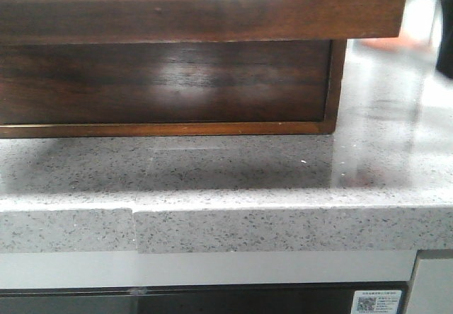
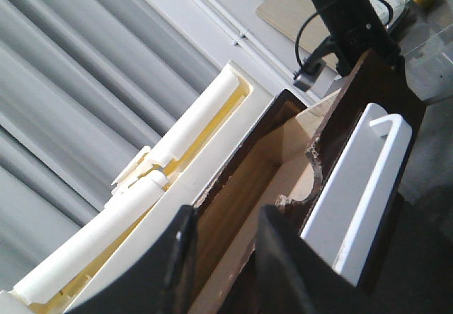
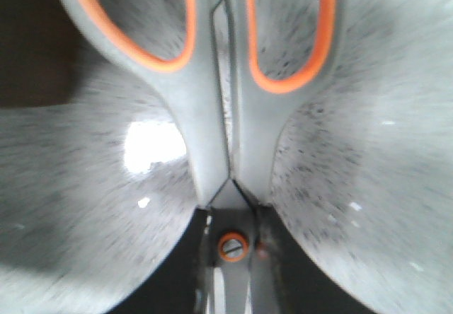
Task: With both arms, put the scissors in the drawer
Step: 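Lift the scissors with the right gripper and carry them over the open drawer, then lower the scissors into the drawer and open the right gripper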
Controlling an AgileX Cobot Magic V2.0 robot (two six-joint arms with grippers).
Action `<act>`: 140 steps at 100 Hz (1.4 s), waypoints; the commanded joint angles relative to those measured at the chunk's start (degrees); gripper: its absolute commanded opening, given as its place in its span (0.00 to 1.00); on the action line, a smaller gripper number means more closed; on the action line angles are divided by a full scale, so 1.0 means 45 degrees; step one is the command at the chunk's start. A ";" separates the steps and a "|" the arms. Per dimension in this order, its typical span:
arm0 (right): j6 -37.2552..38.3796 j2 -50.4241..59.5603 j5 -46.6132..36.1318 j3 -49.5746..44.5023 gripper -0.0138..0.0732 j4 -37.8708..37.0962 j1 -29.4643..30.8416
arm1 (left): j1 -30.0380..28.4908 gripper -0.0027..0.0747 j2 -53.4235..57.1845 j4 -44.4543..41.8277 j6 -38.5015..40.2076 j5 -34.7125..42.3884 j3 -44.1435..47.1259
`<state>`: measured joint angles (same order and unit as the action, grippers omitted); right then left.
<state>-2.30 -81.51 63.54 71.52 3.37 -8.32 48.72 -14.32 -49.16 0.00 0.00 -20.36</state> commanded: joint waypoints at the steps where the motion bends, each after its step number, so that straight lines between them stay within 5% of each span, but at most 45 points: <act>1: 0.0013 0.1401 -0.0423 0.0306 0.08 -0.0034 -0.0001 | 0.0098 0.27 -0.0091 0.0210 0.0211 0.0468 -0.0312; 32: 0.0013 0.4605 -0.2410 0.0306 0.08 0.0186 -0.0001 | 0.0098 0.27 -0.0091 0.0210 0.0211 0.0468 -0.0312; 55: -0.1527 0.5982 -0.3988 0.0306 0.08 0.0446 -0.0949 | 0.0098 0.27 -0.0091 0.0210 0.0211 0.0468 -0.0312; 97: -0.6500 0.5411 -0.6109 0.0567 0.08 0.0778 -0.5040 | 0.0098 0.27 -0.0091 0.0210 0.0211 0.0493 -0.0312; 140: -0.7101 0.2951 -0.6788 0.0567 0.08 0.0434 -0.7138 | 0.0098 0.27 -0.0091 0.0210 0.0211 0.0510 -0.0312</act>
<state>-33.61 -67.96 37.80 71.95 6.17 -40.03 48.72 -14.32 -49.16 0.00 -0.30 -20.16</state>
